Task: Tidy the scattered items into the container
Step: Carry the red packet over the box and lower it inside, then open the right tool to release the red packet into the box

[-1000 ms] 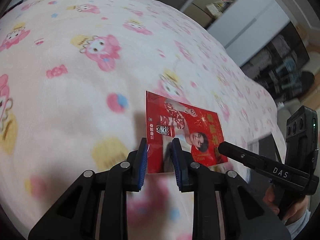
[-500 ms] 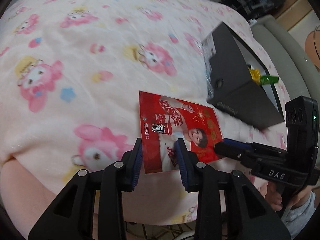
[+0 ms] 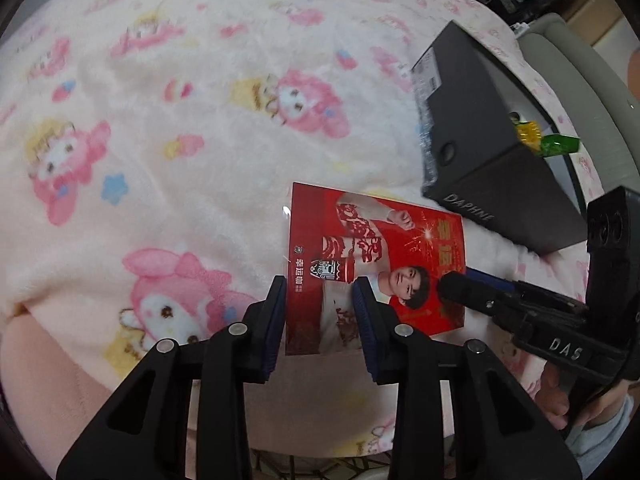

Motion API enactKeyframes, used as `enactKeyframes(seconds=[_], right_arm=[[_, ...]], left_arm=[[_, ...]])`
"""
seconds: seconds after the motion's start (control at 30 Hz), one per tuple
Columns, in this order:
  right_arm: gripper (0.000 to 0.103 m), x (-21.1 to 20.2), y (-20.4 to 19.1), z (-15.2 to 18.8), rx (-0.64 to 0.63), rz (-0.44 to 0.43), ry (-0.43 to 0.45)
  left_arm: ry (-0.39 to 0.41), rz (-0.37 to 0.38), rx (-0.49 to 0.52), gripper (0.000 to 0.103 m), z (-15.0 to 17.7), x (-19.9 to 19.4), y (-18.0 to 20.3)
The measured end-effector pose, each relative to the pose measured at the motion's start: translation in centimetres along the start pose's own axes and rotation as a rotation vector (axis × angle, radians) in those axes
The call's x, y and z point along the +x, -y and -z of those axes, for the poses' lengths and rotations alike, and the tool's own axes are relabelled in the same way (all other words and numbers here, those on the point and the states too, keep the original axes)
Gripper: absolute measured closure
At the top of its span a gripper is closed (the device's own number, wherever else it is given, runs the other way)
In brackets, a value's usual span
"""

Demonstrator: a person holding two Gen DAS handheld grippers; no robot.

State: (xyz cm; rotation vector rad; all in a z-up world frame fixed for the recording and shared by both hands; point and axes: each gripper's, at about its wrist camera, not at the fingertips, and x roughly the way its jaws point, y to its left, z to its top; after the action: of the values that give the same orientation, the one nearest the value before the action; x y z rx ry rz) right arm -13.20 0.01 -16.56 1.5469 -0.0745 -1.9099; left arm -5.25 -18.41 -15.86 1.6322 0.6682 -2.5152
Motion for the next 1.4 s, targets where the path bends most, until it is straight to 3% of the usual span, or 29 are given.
enactKeyframes(seconds=[0.17,0.33,0.4,0.6,0.73,0.93,1.07,1.13,1.23,1.3,1.4], right_arm=[[0.076,-6.5,-0.6,-0.3,-0.018,-0.057,0.123],[0.075,-12.8,0.0,-0.7,-0.043,-0.040,0.270],[0.075,-15.0,1.2,-1.2,-0.032,-0.022,0.332],[0.075,-19.1,7.4,-3.5,0.060,0.085,0.431],[0.075,-19.3,11.0,-5.2,0.106,0.123,0.417],[0.075,-15.2,13.3,-7.7,0.111,0.159,0.307],[0.075,-12.2,13.7,-8.6,0.119,0.127,0.210],[0.075,-11.3,13.8,-8.7,0.122,0.127,0.197],[0.075,-11.8,14.3,-8.8,0.127,0.166,0.248],[0.075,-12.1,15.0,-8.8,0.151,0.169,0.263],[0.075,-11.9,15.6,-8.7,0.172,0.176,0.247]], left_arm=[[0.103,0.068,0.060,0.070,-0.4,-5.2,3.2],[0.165,0.178,0.145,0.070,-2.6,-7.5,8.1],[0.177,0.217,0.195,0.070,-4.0,-7.6,10.6],[0.163,0.215,0.322,0.070,-8.2,-4.1,18.3],[0.112,0.227,0.300,0.070,-10.6,-0.6,20.4],[0.001,0.089,0.278,0.067,-12.4,3.7,21.1],[-0.063,0.009,0.287,0.055,-12.6,4.5,20.8],[-0.035,0.016,0.281,0.050,-12.7,4.0,20.4],[0.008,0.023,0.270,0.046,-12.8,3.1,19.7],[0.034,0.024,0.261,0.047,-13.0,2.5,19.2],[0.014,0.053,0.248,0.053,-13.3,3.3,18.9]])
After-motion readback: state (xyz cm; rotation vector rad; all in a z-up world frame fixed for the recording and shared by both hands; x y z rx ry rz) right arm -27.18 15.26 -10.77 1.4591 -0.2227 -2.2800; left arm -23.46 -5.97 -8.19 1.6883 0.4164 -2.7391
